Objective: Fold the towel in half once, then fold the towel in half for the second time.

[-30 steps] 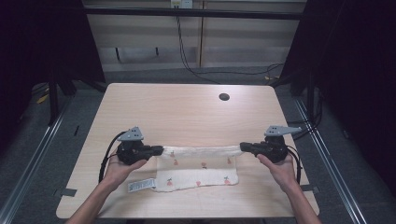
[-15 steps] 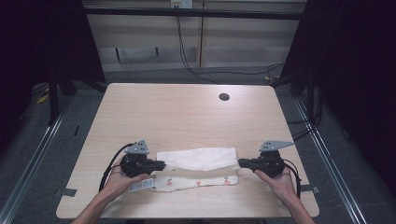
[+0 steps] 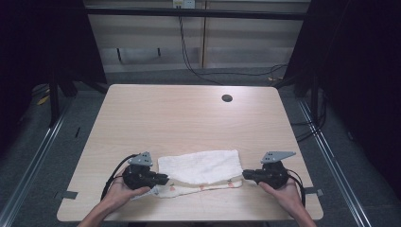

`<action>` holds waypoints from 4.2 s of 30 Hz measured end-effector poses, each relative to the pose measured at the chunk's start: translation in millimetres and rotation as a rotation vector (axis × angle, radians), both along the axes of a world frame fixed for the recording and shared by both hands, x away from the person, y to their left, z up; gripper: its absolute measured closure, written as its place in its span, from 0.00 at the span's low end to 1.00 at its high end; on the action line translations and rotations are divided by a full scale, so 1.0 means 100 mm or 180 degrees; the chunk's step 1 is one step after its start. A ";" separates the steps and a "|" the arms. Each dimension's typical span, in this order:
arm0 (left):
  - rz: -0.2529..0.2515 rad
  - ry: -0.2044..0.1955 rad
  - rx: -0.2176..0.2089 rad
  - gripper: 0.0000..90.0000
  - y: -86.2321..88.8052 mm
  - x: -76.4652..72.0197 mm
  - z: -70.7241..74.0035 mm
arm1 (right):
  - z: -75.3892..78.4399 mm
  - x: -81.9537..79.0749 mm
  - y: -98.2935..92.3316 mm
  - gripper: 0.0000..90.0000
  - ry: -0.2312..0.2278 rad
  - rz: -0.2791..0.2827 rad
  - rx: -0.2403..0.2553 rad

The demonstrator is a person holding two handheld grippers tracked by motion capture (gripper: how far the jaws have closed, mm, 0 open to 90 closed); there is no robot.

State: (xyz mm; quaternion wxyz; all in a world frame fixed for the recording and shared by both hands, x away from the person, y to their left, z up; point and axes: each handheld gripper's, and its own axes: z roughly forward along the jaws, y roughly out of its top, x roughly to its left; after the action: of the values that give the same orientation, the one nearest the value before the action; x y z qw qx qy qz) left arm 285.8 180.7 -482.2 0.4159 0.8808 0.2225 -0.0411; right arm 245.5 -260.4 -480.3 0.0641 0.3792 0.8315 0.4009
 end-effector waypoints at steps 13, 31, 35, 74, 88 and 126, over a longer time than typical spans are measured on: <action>0.0016 0.0028 -0.0079 0.84 0.07 -0.06 0.03 | 0.03 -0.12 -0.10 0.87 0.0033 -0.0014 0.0081; 0.0225 -0.0053 0.0061 0.75 -0.03 0.27 -0.18 | -0.06 0.27 0.57 0.61 0.0040 0.0207 -0.0052; 0.0217 -0.0110 0.0080 0.74 -0.06 0.25 -0.19 | -0.14 0.24 0.62 0.60 0.0087 0.0193 -0.0277; 0.0384 -0.0122 0.0005 0.56 -0.28 0.82 0.16 | 0.18 0.10 1.36 0.71 -0.0102 0.0792 0.0075; 0.0518 0.0039 0.0040 0.53 -0.14 0.87 -0.02 | 0.02 0.19 2.16 0.72 0.0044 0.1296 0.0061; 0.0240 -0.0004 0.0387 0.54 -0.21 0.68 -0.12 | -0.21 -0.01 2.29 0.92 -0.0417 0.1303 -0.0288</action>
State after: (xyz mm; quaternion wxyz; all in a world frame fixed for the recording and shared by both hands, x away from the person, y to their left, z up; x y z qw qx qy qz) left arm 353.3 160.0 -494.0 0.3631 0.8954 0.2574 -0.0113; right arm 244.6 -31.8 -501.3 0.0522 0.1723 0.9023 0.3916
